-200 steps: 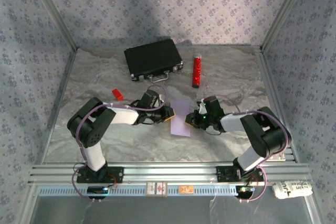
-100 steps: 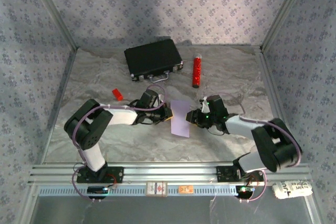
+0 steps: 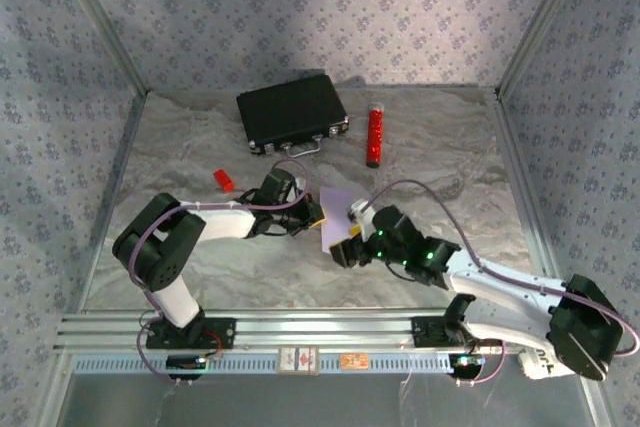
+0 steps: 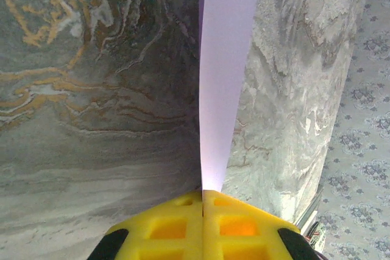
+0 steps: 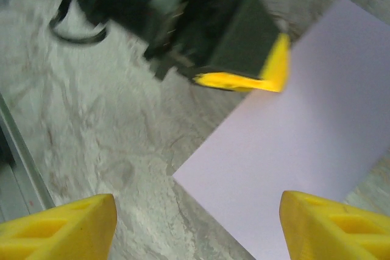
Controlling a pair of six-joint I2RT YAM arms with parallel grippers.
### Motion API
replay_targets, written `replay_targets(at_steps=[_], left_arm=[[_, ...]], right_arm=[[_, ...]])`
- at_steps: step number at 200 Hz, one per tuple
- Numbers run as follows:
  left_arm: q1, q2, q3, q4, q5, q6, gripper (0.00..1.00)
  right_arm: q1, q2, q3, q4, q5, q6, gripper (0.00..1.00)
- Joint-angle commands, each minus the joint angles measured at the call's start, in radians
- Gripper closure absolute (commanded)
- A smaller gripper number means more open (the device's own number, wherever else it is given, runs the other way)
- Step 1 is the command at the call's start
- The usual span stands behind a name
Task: Fold a paper plane with a square sheet of paper (pick it up from the middle)
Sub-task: Third fold the triangle at the center of the table.
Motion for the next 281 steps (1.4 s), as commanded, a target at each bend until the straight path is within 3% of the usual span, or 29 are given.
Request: replay_targets(at_steps=[1,31,65,98,133,188,281], left_arm=[[0.005,-0.036,-0.008,-0.01,-0.001,-0.009,0.97],[0.005,-0.036,-0.006,-0.006,0.0,-0.013,0.97],[0.005,-0.034,-0.01,0.002,-0.001,-0.019,0.97],[0.005,-0.035,-0.014,0.003,-0.003,-0.021,0.97],[0.005,-0.035,-0.019,0.009,-0.004,-0.026,0.97],[0.006,-0.035,-0.02,0.01,-0.004,-0.027,0.97],[0.005,-0.039,-0.022,0.012,-0.007,-0.029,0.97]], right_arm=[[0.103,0.024,-0.016,0.046,0.218,-0.218,0.27],[0.225,0.133,0.012,0.089,0.401,-0.307,0.29],[0.289,0.253,0.039,0.148,0.557,-0.325,0.28],[0.321,0.348,0.053,0.201,0.631,-0.344,0.29],[0.336,0.416,0.075,0.227,0.707,-0.348,0.36],[0.35,0.421,0.047,0.254,0.713,-0.339,0.54],[0.351,0.409,0.035,0.228,0.717,-0.305,0.7]])
